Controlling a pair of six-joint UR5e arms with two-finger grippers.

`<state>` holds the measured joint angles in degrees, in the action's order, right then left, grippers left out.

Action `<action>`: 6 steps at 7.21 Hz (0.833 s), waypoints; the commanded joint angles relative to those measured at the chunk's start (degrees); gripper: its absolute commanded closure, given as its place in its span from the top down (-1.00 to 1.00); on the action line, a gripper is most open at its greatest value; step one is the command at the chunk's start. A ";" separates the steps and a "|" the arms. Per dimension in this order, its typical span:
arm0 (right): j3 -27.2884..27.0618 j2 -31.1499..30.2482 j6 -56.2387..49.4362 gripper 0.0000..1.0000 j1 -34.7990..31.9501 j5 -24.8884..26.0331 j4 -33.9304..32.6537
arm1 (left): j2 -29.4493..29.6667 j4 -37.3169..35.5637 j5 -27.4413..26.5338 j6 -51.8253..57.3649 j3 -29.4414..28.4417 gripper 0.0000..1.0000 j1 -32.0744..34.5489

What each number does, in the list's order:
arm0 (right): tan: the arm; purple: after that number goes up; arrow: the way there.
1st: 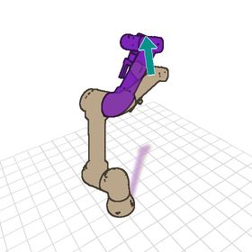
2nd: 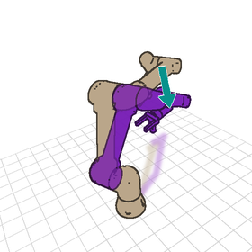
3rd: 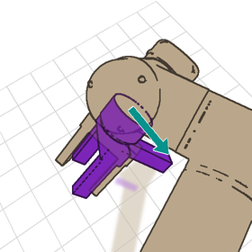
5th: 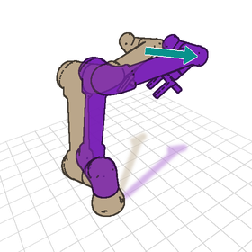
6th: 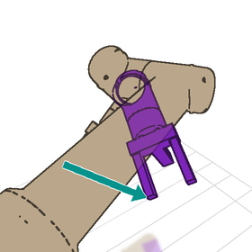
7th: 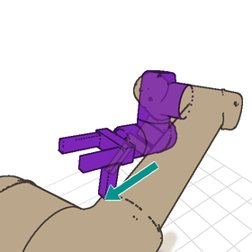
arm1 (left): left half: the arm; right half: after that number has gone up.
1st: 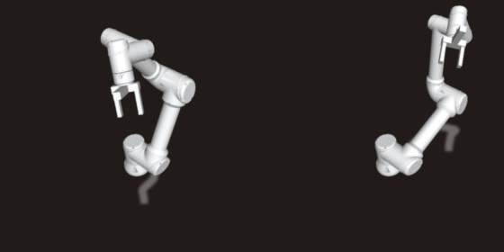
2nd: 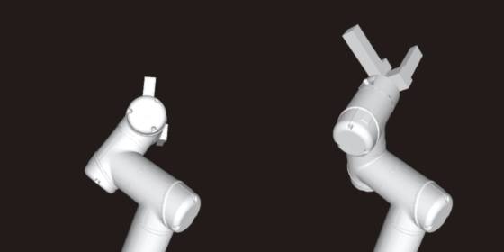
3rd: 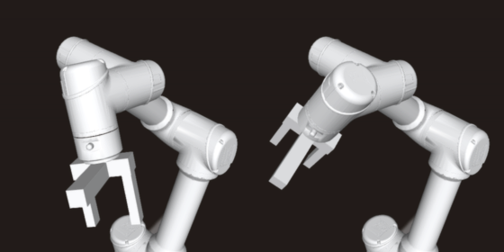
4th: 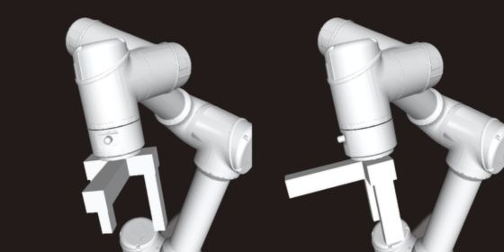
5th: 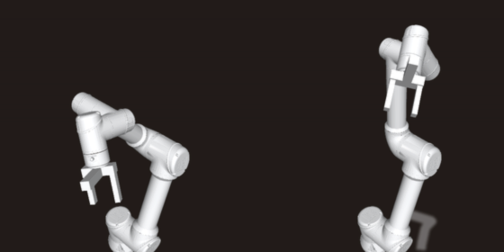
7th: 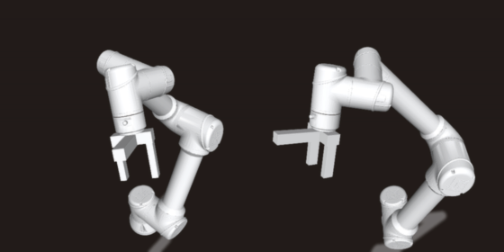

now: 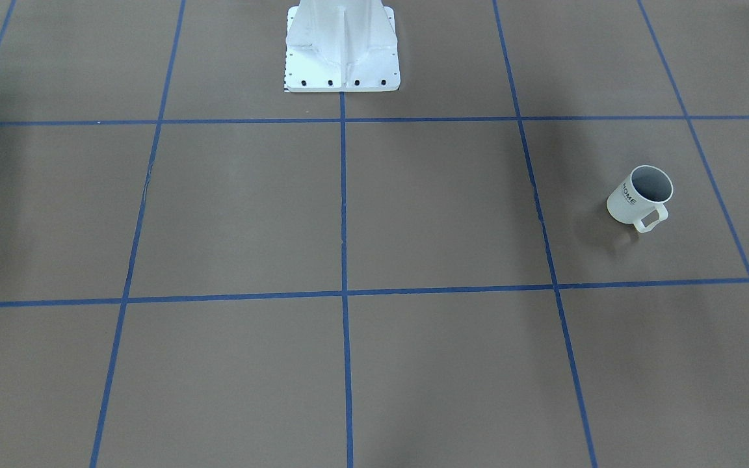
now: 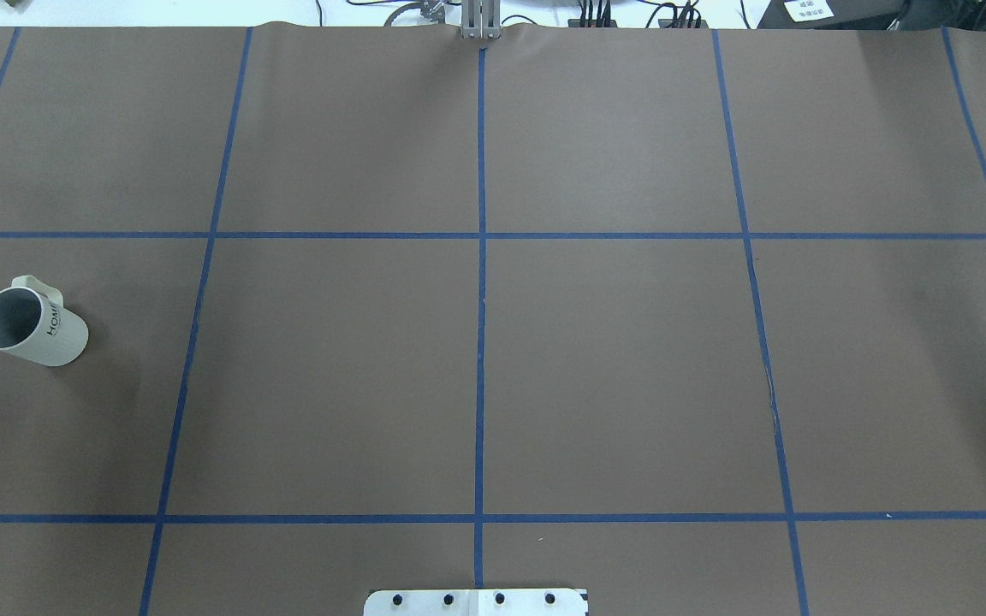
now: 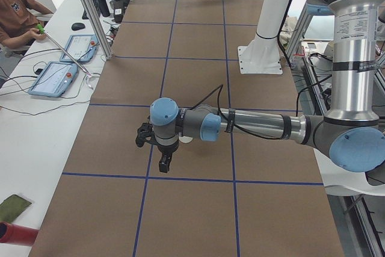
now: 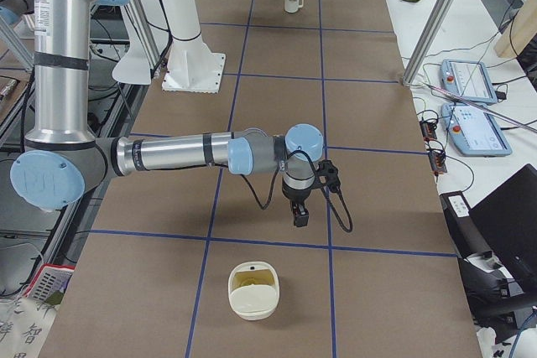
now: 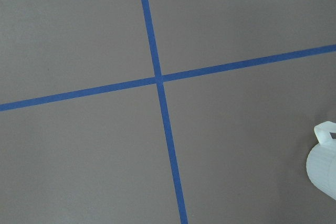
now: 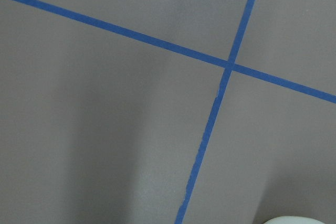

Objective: Left arm hands cup to right arm to dump lemon

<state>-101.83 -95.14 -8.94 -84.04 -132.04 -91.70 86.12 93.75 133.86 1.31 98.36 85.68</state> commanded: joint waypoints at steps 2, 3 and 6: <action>-0.47 0.21 -0.29 1.00 -0.07 0.02 0.12 | -0.16 -0.14 0.44 -0.08 -0.09 1.00 -0.16; -0.39 0.56 0.23 1.00 -0.07 0.11 0.12 | -0.25 -0.23 0.44 -0.08 -0.18 1.00 -0.16; -0.82 1.09 0.50 1.00 -0.60 -0.67 0.21 | -0.33 -0.50 0.53 -0.08 0.51 1.00 0.10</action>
<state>-102.40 -94.06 -8.47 -84.25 -132.19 -91.62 85.97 93.27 134.25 1.23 98.40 85.57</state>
